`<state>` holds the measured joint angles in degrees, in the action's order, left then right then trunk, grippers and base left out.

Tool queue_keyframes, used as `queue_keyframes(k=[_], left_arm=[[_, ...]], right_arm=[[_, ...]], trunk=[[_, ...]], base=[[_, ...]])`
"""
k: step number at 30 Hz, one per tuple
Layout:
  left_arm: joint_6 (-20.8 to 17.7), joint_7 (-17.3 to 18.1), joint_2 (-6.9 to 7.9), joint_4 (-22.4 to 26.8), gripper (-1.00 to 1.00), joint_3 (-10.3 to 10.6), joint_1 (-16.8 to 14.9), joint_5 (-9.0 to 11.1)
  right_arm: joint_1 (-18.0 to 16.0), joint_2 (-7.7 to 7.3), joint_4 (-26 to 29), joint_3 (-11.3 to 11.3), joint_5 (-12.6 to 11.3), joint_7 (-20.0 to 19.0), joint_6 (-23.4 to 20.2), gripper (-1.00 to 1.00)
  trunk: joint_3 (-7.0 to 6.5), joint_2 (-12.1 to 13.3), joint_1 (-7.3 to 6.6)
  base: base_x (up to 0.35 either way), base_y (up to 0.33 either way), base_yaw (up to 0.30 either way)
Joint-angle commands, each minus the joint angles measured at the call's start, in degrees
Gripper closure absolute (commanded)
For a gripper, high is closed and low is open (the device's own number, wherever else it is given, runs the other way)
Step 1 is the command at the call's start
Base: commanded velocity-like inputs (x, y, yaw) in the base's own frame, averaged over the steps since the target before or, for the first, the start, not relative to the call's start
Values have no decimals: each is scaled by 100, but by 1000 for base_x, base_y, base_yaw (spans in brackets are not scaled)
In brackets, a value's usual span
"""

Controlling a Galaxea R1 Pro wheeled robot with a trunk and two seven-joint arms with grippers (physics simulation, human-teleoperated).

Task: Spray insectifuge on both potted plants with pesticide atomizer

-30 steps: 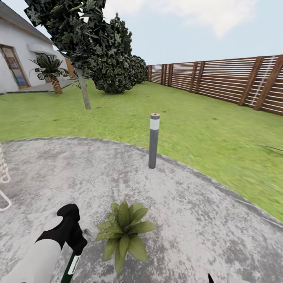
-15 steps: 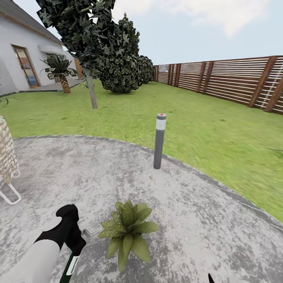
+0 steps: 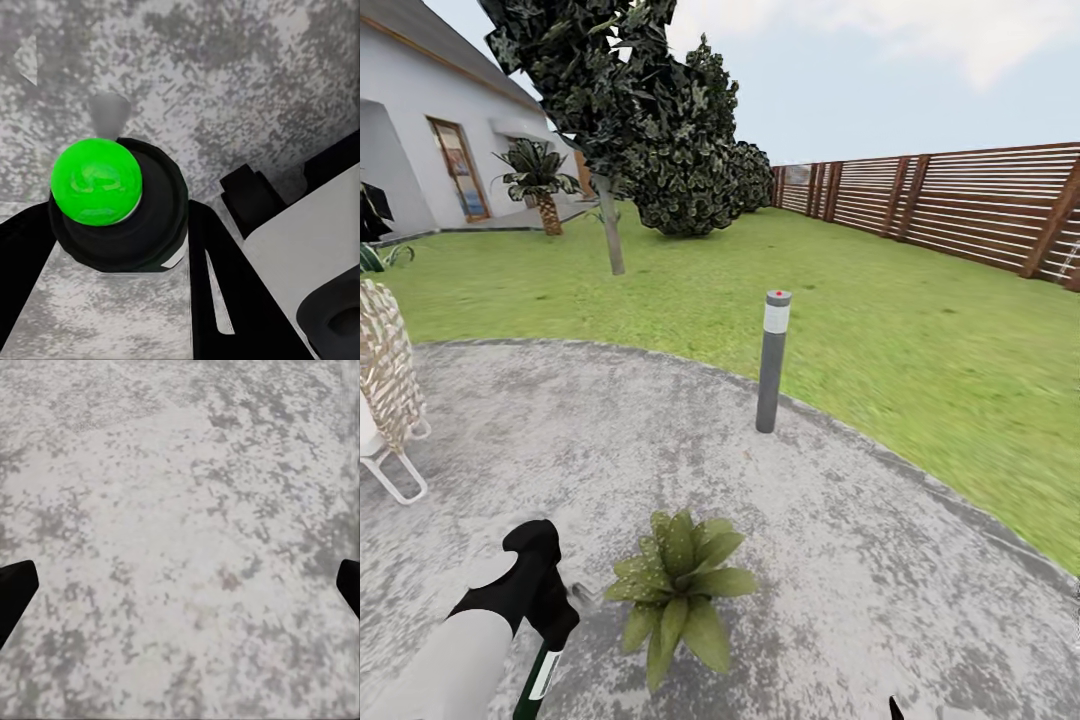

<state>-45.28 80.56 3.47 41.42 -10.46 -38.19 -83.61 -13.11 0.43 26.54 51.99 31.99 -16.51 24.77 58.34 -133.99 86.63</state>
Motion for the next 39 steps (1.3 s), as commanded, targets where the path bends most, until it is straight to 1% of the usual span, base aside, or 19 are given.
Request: queue_keyframes(k=[1, 11, 15, 18, 21, 25, 28, 39], left_arm=[[-60, 56, -4, 6, 100, -17, -4, -51], [-60, 56, -4, 6, 100, -19, -4, -51], [-60, 56, -5, 2, 100, -16, -4, -51], [-60, 48, -4, -8, 100, -10, 15, -51], [-60, 44, 10, -10, 100, -12, 35, -51], [-60, -146, 38, -4, 100, -29, 163, -51], [-60, -172, 113, -2, 100, -34, 179, -36], [-93, -159, 110, -2, 100, -43, 181, 28]], right_arm=[[-7, 3, 1, 48, 26, -45, 19, -100], [-7, 8, 0, 46, 26, -45, 19, -100], [-7, 9, 7, 48, 26, -45, 19, -100], [-7, 3, 28, 48, 26, -45, 19, -100], [-7, 1, 34, 48, 26, -46, 19, -100], [-7, 1, 28, 48, 26, -45, 19, -100], [-7, 1, 26, 48, 26, -45, 19, -100], [-7, 1, 18, 48, 26, -45, 19, -100]], trunk=[[5, -2, -1], [5, -2, -1], [5, -2, -1], [5, -2, -1], [5, -2, -1], [5, -2, -1], [5, -2, -1], [5, -2, -1]], base=[[-5, -272, 32], [-39, -272, 251], [91, -269, 268], [160, -221, 51], [75, -58, 5], [4, -3, 0], [0, 0, 33], [0, 0, 260]])
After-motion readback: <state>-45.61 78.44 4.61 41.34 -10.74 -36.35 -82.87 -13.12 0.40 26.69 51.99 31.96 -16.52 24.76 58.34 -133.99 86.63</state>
